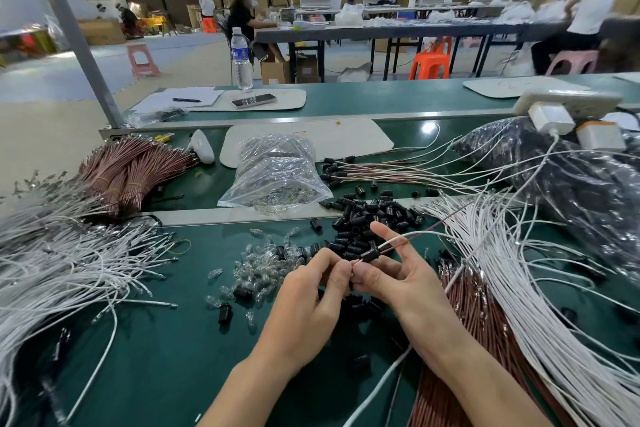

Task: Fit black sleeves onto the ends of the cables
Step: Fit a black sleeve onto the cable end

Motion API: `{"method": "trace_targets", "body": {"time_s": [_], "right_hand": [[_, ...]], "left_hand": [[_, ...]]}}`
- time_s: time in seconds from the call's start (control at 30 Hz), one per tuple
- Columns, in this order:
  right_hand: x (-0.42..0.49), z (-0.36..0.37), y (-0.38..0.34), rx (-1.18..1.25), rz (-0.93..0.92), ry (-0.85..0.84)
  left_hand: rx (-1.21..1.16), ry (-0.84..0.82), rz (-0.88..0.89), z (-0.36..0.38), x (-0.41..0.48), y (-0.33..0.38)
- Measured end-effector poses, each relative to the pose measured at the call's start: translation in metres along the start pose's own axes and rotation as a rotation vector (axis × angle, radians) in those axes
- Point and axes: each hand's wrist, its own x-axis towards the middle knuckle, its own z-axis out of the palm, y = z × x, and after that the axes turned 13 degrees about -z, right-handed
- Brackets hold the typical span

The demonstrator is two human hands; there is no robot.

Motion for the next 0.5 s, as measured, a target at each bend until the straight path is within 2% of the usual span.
{"method": "trace_targets", "body": {"time_s": [0.2,0.5], "right_hand": [[0.0026,-0.0035,-0.0008,0.033,-0.007,0.048],[0.0026,-0.0028,0.0001,0.034,-0.018,0.032]], "left_hand": [[0.011,0.022,-0.017,0.0001,-0.0009,-0.0006],[-0.002,0.032,0.037,0.0002,-0.0005,0.0026]]}}
